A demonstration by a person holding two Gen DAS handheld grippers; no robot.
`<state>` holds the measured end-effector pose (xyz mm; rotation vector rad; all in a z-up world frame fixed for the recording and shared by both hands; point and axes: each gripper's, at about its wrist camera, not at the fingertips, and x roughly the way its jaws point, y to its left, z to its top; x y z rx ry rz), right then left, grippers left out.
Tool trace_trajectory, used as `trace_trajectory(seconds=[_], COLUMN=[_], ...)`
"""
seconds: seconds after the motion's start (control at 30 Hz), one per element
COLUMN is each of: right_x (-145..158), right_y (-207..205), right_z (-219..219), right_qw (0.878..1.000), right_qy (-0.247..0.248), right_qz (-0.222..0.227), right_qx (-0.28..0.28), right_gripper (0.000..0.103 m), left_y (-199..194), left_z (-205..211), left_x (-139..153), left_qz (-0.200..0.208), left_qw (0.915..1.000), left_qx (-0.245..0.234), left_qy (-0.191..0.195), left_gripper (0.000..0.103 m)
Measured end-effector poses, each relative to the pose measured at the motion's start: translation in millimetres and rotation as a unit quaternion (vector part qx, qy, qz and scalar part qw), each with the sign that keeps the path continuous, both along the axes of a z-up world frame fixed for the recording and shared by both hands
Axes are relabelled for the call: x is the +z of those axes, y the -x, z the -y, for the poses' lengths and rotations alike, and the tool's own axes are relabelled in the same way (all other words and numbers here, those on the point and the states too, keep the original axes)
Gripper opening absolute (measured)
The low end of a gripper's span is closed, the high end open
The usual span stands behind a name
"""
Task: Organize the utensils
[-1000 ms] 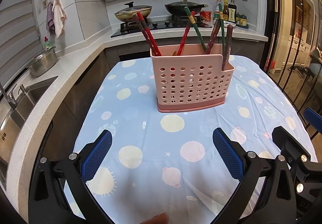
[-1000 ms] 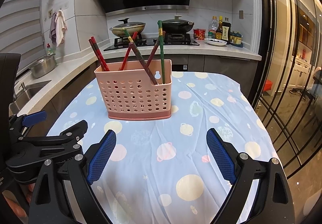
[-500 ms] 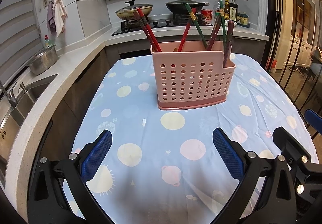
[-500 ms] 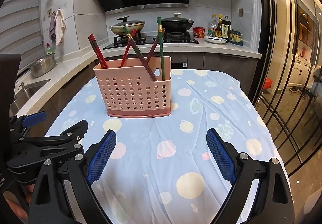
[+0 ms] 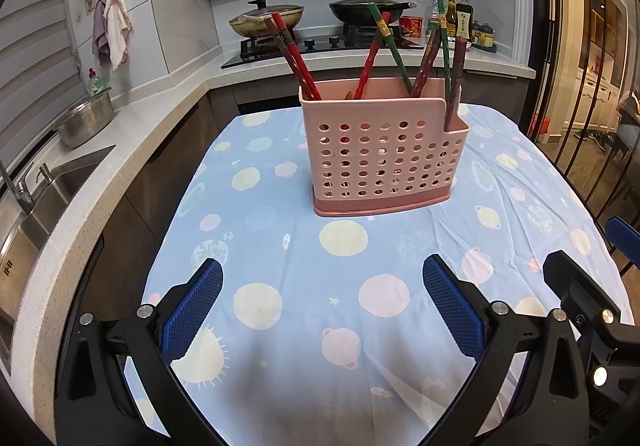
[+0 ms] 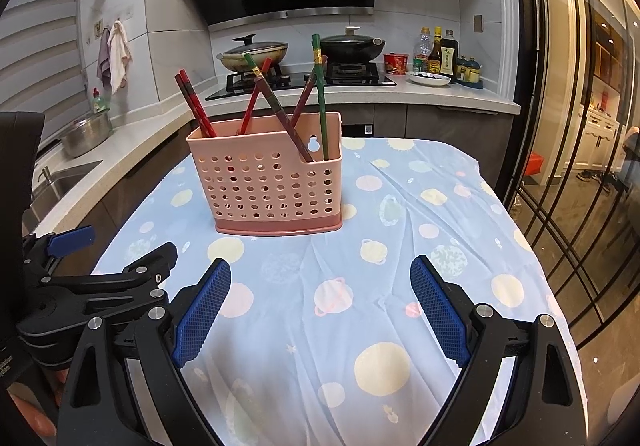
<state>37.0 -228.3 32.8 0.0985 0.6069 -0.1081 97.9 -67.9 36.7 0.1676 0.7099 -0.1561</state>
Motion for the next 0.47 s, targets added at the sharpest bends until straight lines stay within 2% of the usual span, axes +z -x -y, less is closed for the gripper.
trace_trajectory(seconds=[0.4,0.47], right_x=[1.4,2.5], right_y=[0.0,0.1], right_z=[1.9,3.6], right_qw=[1.000,1.000], right_qy=[0.003,0.000], right_qz=[0.005,0.009], right_qx=[-0.004,-0.006], right_gripper=[0.088,0.095], left_y=[-0.9,-0.3], left_z=[-0.3,0.2], left_x=[2.9,4.8], left_qz=[0.002,0.006], left_qw=[1.0000,1.0000], left_qx=[-0.005,-0.005], left_qy=[0.003,0.004], left_gripper=[0.096,0.096])
